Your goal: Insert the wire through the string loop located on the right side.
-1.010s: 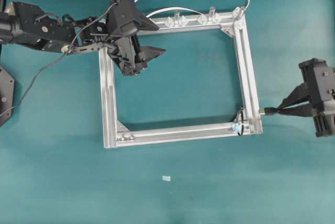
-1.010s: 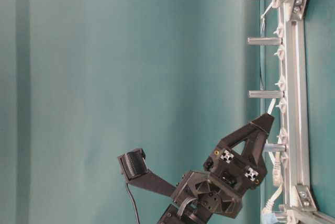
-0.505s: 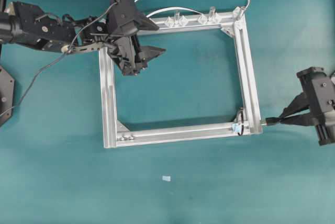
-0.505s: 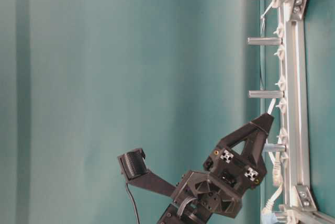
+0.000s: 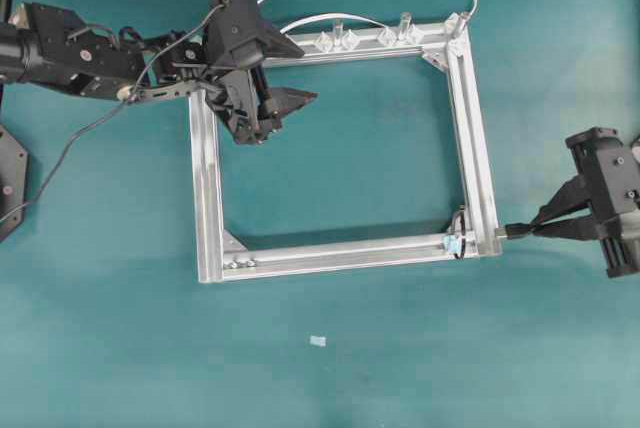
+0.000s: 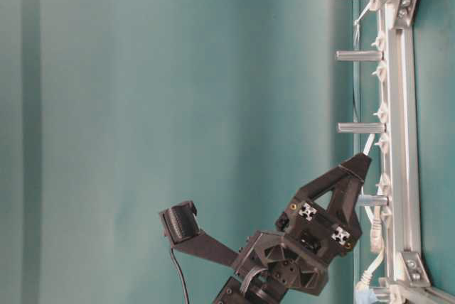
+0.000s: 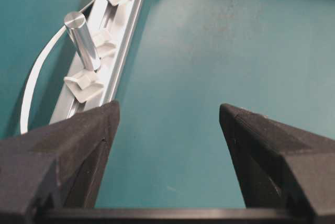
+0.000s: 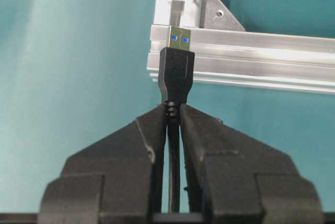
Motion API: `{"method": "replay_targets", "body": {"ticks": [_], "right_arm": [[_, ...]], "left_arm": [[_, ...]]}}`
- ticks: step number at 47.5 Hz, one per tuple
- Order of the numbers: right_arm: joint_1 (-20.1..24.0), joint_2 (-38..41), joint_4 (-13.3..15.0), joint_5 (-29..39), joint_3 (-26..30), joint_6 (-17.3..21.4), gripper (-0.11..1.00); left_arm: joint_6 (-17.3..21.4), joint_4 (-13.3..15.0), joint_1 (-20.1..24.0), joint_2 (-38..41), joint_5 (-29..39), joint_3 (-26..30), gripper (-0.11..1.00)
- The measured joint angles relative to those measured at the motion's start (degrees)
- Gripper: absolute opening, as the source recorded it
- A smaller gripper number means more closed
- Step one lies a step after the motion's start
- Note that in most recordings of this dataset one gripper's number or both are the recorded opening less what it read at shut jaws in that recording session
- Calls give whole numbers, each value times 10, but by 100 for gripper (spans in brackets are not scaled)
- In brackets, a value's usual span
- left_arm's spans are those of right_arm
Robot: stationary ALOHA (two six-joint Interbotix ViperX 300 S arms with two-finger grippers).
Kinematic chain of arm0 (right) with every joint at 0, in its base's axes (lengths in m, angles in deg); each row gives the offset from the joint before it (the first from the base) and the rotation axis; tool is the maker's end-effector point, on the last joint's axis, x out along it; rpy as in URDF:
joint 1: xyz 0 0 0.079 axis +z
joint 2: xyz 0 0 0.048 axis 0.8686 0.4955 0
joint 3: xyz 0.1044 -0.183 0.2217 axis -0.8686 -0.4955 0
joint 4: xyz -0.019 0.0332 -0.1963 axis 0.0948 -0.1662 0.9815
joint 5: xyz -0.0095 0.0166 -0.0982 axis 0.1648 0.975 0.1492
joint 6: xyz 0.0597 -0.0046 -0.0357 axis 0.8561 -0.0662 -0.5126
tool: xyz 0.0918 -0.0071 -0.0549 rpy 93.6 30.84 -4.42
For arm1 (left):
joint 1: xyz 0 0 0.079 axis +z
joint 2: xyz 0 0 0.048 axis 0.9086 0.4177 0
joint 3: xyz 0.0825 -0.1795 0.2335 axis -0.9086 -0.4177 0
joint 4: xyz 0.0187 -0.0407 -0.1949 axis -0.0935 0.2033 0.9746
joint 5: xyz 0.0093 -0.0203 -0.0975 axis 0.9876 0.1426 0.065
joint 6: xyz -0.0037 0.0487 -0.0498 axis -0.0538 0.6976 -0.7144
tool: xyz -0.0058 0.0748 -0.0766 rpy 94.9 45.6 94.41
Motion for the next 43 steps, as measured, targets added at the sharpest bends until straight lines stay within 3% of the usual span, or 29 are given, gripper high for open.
{"method": "replay_targets", "body": {"ticks": [15, 36, 43], "right_arm": [[0, 0, 0, -1, -1, 0, 12], [1, 0, 0, -14, 0, 0, 12], [1, 0, 0, -18, 0, 0, 12]], "left_arm": [[0, 0, -33, -5, 34, 0, 80], [0, 0, -144, -39, 144, -3, 80], [0, 0, -149, -39, 146, 0, 80]]}}
